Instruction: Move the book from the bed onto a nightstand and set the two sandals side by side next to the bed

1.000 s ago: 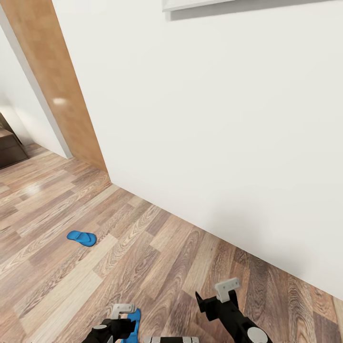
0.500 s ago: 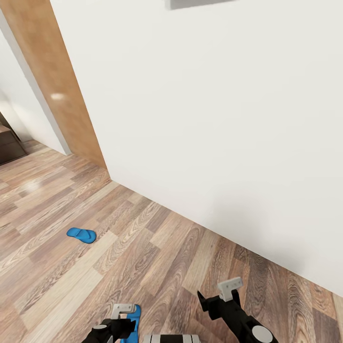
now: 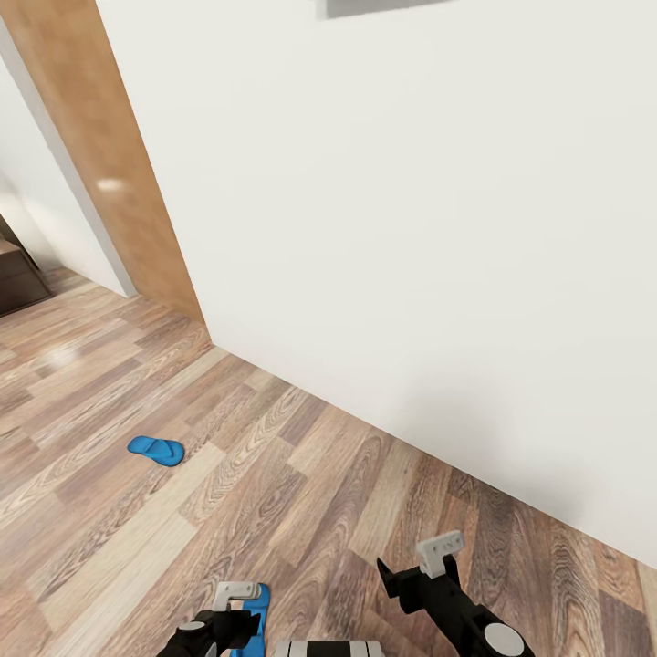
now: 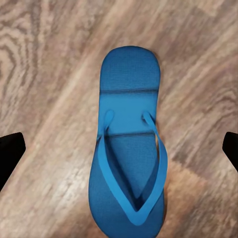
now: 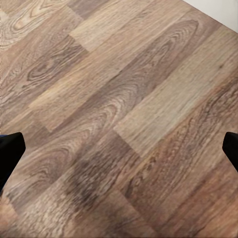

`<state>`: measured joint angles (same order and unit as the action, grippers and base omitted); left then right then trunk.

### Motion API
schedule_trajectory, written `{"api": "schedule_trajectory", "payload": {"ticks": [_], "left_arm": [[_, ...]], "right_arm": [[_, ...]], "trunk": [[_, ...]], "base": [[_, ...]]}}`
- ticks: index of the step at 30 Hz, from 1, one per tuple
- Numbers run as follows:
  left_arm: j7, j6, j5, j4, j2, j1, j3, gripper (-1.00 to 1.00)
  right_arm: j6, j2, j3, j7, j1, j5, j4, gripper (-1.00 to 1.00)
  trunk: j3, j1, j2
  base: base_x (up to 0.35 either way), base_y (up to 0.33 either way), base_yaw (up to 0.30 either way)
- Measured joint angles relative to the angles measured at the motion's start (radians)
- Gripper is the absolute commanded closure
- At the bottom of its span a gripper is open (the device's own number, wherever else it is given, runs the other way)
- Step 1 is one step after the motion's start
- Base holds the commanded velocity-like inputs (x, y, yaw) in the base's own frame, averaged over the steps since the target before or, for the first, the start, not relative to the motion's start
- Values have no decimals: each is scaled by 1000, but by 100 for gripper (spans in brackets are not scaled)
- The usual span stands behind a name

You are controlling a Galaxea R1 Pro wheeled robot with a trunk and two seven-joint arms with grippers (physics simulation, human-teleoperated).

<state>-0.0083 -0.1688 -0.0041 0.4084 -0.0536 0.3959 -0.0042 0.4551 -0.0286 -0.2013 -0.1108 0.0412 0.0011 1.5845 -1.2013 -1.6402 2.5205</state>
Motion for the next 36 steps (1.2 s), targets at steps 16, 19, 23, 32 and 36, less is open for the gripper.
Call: {"api": "schedule_trajectory", "payload": {"ticks": [16,19,23,32,36], "left_arm": [[0,-1,0,22,-1,0,0,-100],[0,-1,0,27,-1,0,0,-100],[0,-1,0,31,-1,0,0,-100],[-1,-1,0,43,-2,0,0,-100],[-1,-1,0,54,-2,0,0,-100]], "right_arm": [[0,0,1,-6,0,0,0,-100],[0,0,3,-6,0,0,0,-100],[0,0,9,-7,0,0,0,-100],[-2,0,18,-16,0,0,0,-100],[-2,0,20,-30,0,0,0,-100]], "trunk": [[-35,-4,2],[-35,-4,2],[-39,-5,2],[-73,-9,4],[-73,-9,4]], "base": [[0,0,0],[0,0,0],[0,0,0],[0,0,0],[0,0,0]]}}
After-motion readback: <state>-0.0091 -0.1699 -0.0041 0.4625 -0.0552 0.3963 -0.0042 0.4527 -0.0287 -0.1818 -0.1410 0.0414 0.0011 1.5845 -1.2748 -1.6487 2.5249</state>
